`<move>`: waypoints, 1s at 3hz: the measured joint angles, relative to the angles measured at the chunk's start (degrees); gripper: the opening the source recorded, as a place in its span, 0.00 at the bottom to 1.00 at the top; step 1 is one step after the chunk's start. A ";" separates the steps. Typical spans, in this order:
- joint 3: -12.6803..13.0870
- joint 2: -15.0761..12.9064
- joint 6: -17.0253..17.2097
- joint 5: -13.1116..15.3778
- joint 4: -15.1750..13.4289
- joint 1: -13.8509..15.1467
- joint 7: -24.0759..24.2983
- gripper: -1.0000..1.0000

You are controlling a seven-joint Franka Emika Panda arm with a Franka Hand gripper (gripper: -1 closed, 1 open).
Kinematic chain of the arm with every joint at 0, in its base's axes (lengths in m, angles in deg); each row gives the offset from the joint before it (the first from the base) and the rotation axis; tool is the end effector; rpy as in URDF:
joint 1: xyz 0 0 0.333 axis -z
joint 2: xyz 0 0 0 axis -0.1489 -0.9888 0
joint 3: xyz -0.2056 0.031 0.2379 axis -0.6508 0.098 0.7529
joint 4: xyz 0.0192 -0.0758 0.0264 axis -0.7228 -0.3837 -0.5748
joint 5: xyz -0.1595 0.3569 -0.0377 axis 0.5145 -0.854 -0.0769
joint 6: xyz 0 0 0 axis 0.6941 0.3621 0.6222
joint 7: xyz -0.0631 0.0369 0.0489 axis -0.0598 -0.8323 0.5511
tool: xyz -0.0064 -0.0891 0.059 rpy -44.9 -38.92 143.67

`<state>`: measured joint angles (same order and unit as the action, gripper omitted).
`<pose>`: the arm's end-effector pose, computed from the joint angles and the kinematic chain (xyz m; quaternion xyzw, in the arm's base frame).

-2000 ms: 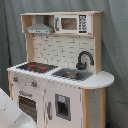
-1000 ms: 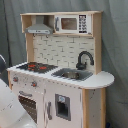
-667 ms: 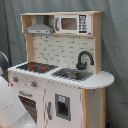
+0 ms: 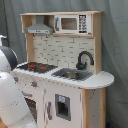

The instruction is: Play with the kitchen

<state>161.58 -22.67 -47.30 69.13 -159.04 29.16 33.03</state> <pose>0.2633 0.5267 0.6179 0.6368 0.3132 0.4681 0.5266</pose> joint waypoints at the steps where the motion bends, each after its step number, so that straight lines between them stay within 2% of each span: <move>1: -0.18 -3.22 5.34 -1.09 2.04 0.15 -0.07 1.00; 3: -0.04 -7.28 14.36 -4.38 6.91 0.02 0.83 1.00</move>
<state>161.55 -29.95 -32.94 64.75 -152.13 29.19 33.86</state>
